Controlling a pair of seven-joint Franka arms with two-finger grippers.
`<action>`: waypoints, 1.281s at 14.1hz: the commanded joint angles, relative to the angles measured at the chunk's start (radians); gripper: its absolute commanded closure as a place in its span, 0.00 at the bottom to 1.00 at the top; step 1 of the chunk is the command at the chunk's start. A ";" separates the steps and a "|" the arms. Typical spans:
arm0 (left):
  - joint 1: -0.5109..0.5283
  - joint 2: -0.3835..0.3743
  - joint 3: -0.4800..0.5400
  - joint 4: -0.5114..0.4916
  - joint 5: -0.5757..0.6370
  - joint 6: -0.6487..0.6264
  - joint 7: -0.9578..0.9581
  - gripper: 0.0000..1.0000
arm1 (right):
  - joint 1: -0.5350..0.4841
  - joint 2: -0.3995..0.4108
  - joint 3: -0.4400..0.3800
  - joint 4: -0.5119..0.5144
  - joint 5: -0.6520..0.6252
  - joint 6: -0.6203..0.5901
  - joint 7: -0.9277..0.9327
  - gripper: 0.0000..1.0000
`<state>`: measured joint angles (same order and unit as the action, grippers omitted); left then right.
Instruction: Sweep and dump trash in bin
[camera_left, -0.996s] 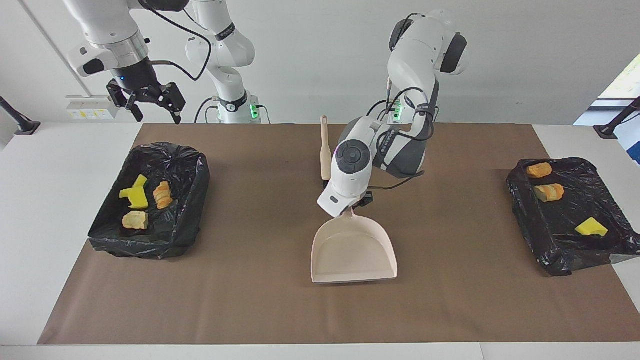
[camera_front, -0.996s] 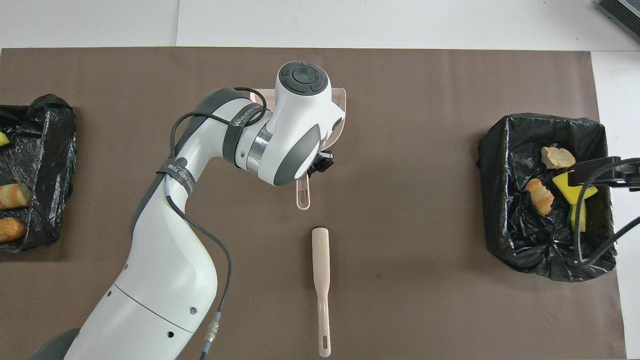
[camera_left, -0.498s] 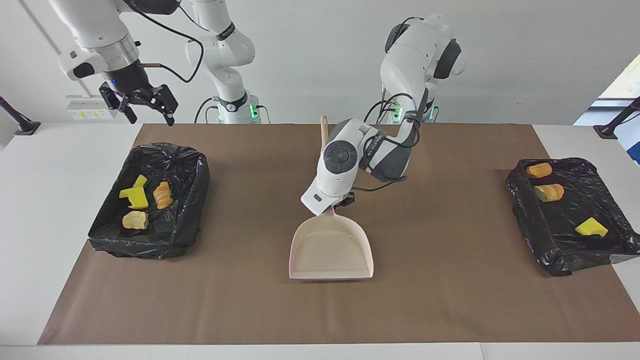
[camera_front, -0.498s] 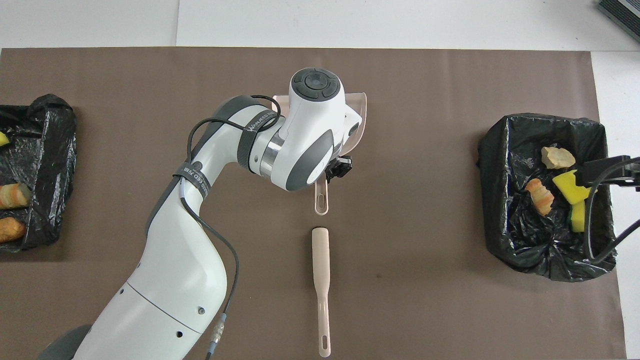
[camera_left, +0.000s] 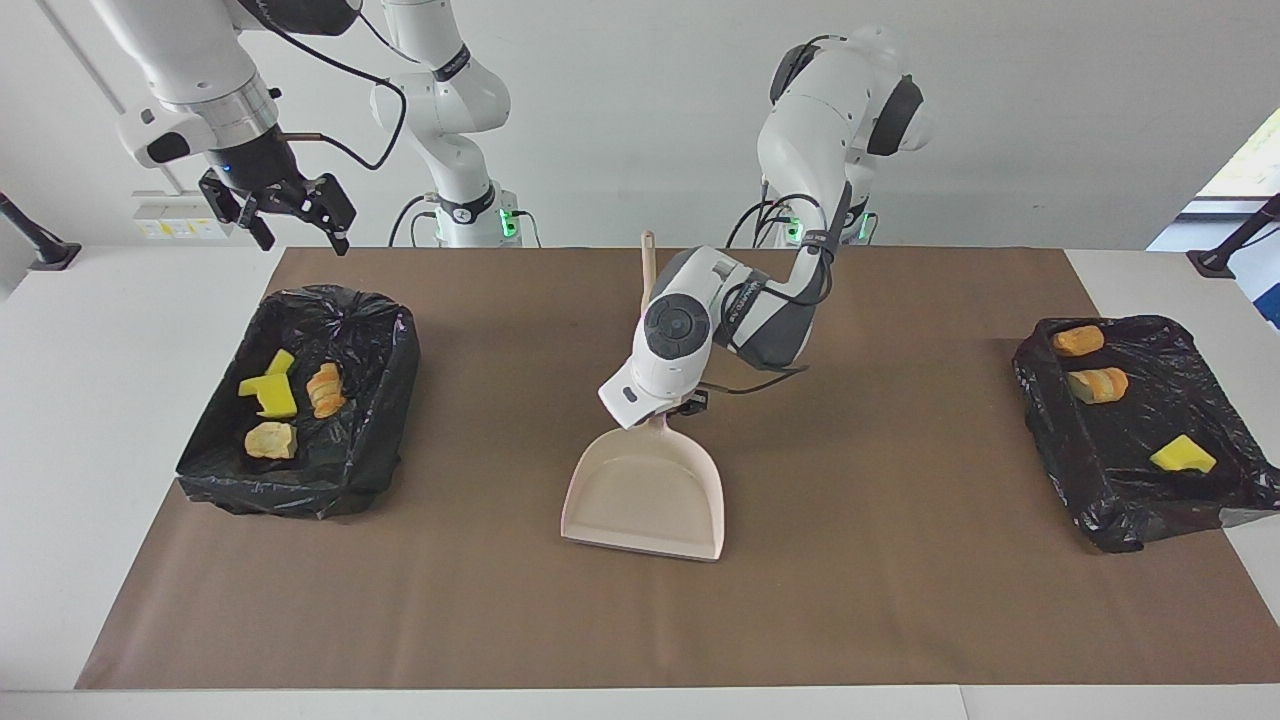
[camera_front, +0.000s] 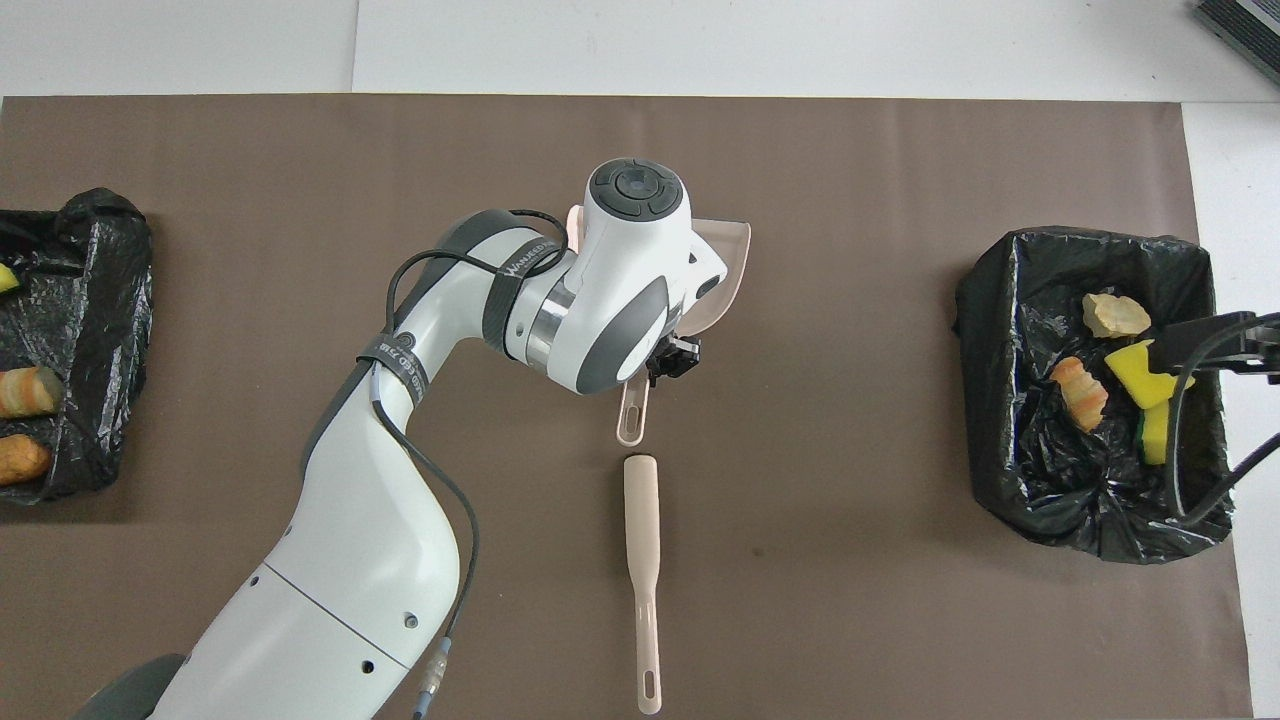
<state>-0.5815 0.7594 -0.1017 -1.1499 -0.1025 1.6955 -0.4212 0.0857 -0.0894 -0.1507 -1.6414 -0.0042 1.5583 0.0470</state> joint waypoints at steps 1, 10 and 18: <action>-0.008 -0.081 0.020 -0.062 0.003 -0.003 0.012 0.41 | 0.005 -0.004 -0.004 -0.003 -0.033 -0.017 -0.032 0.00; 0.115 -0.570 0.177 -0.387 0.014 -0.048 0.157 0.00 | -0.001 -0.027 0.003 -0.055 -0.062 0.028 -0.067 0.00; 0.370 -0.782 0.183 -0.376 0.081 -0.252 0.494 0.00 | 0.000 -0.030 0.003 -0.058 -0.019 0.023 -0.019 0.00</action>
<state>-0.2454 0.0379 0.0912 -1.4839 -0.0760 1.4648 0.0105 0.0895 -0.0963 -0.1492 -1.6696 -0.0451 1.5662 0.0112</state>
